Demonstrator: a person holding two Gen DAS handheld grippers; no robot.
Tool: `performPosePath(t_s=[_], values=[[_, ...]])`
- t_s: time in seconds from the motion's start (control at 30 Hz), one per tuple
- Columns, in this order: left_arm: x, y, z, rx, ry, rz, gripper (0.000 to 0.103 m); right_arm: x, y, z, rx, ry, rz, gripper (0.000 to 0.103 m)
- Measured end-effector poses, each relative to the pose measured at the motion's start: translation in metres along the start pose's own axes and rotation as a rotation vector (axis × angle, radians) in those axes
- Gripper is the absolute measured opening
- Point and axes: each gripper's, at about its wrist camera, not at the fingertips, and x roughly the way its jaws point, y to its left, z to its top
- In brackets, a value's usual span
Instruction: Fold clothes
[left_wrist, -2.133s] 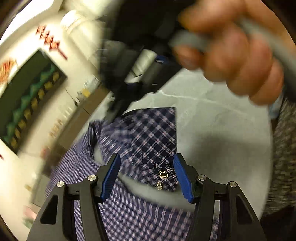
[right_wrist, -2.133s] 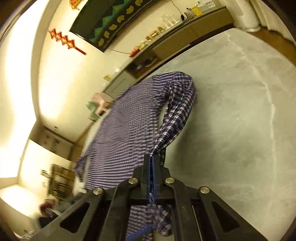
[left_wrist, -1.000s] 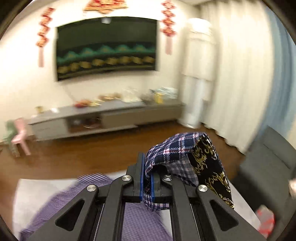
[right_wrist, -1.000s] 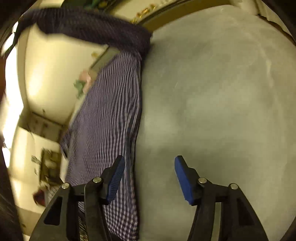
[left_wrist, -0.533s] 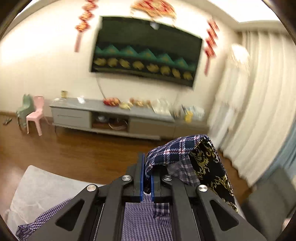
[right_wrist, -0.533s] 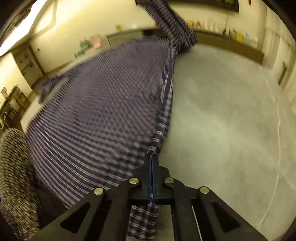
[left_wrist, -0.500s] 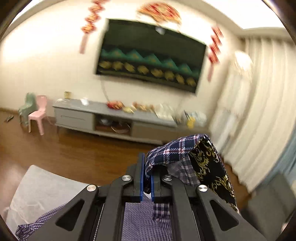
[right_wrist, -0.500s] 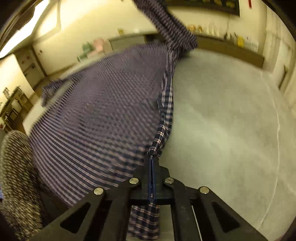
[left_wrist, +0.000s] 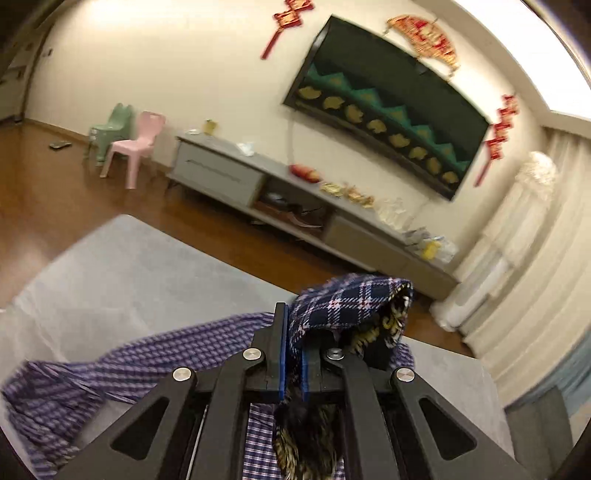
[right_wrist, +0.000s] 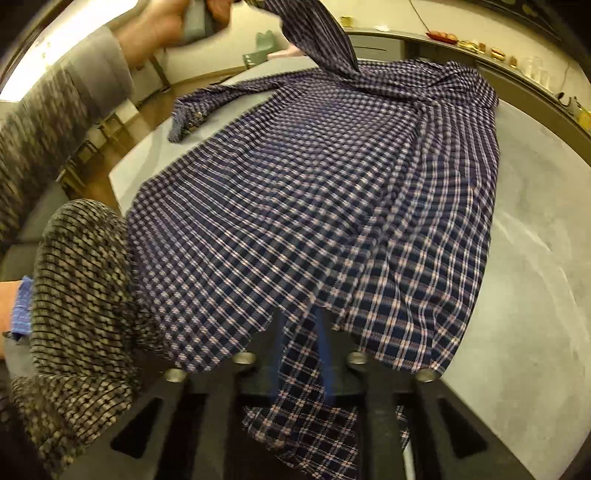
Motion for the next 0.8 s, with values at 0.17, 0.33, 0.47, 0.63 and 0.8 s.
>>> performPosePath(t_s=[0.17, 0.33, 0.47, 0.63, 0.8], values=[[-0.021, -0.002, -0.006, -0.029, -0.037, -0.205, 0.004, -0.052, -0.048, 0.065, 0.085, -0.123, -0.071, 0.043], [-0.054, -0.020, 0.001, 0.005, -0.105, -0.379, 0.004, -0.038, -0.115, 0.181, 0.097, -0.160, -0.267, 0.062], [-0.064, -0.032, -0.005, 0.083, -0.082, -0.403, 0.004, 0.006, -0.183, 0.277, 0.003, -0.109, -0.512, 0.067], [-0.078, -0.032, 0.006, 0.143, -0.087, -0.426, 0.004, 0.071, -0.217, 0.332, -0.334, 0.135, -0.545, 0.067], [-0.082, -0.021, 0.020, 0.110, -0.097, -0.452, 0.004, 0.095, -0.197, 0.338, -0.736, 0.309, -0.485, 0.067]])
